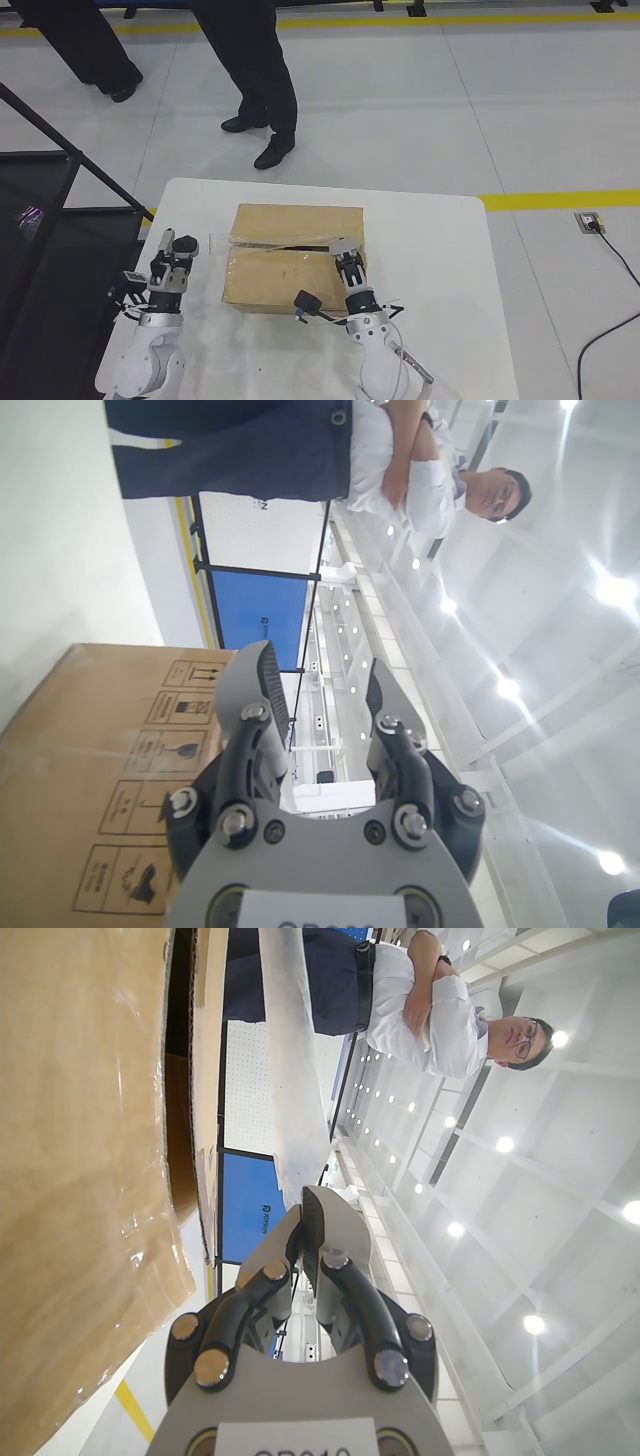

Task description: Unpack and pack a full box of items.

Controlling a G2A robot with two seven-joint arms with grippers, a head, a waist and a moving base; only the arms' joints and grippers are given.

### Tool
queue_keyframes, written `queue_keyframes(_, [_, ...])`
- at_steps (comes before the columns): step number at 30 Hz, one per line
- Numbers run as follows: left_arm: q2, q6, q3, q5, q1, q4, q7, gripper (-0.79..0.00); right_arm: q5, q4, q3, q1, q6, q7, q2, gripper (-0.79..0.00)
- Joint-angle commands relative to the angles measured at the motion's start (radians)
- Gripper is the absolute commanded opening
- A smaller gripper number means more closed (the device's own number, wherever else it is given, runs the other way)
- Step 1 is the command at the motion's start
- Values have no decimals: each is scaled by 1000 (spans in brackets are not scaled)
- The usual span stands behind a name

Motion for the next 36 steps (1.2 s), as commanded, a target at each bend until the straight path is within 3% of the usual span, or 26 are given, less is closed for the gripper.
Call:
queue_keyframes(1, [1,2,-4,-1,17,-54,-23,0,0,1,0,1,-2,0,0,-785])
queue_keyframes(6, [3,59,18,22,42,-140,-96,0,0,1,0,3,-7,-1,-1,-785])
queue_keyframes(12, [4,160,65,81,-13,-110,-127,0,0,0,0,1,-14,4,-3,-785])
queue_keyframes(13, [3,163,72,84,-21,-102,-124,-123,0,-1,-1,1,-14,5,-3,-785])
queue_keyframes(14, [2,165,77,86,-29,-96,-119,-329,0,-1,-1,0,-13,7,-3,-785])
queue_keyframes(17, [1,182,91,104,-50,-82,-116,-591,0,-2,-2,-1,-11,6,-2,-785])
queue_keyframes(18, [1,185,94,112,-57,-79,-115,-613,0,-2,-1,-1,-11,6,-2,-785])
queue_keyframes(36, [0,228,124,175,-90,-46,-128,-665,0,-2,0,-11,-2,1,-2,-785])
